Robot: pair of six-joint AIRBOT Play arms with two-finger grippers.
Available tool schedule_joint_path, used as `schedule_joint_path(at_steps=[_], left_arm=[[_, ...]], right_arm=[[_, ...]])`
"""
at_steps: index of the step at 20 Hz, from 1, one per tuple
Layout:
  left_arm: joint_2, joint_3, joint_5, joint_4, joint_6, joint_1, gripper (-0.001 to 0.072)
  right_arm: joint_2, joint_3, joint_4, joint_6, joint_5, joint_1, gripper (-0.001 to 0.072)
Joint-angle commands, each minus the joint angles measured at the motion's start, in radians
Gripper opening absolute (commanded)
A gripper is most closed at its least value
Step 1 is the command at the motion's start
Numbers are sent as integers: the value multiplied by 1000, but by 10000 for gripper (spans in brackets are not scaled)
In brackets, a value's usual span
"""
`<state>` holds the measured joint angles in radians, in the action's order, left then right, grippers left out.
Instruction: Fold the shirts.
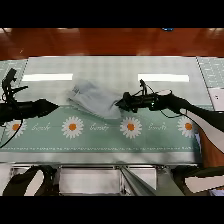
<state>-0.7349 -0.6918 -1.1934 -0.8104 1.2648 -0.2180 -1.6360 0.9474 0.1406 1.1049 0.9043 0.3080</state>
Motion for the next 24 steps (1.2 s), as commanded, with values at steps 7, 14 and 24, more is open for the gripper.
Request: schedule_joint_path(at_steps=[7,14,24], left_arm=[[-1,6,28,-1,0,0,18],[0,145,162,0,0,0,18],[-1,167,198,0,7,183,18]], right_arm=[[17,612,597,368,238,-7,19],[163,854,756,496,485,-300,19],[438,857,952,536,770,-877,18]])
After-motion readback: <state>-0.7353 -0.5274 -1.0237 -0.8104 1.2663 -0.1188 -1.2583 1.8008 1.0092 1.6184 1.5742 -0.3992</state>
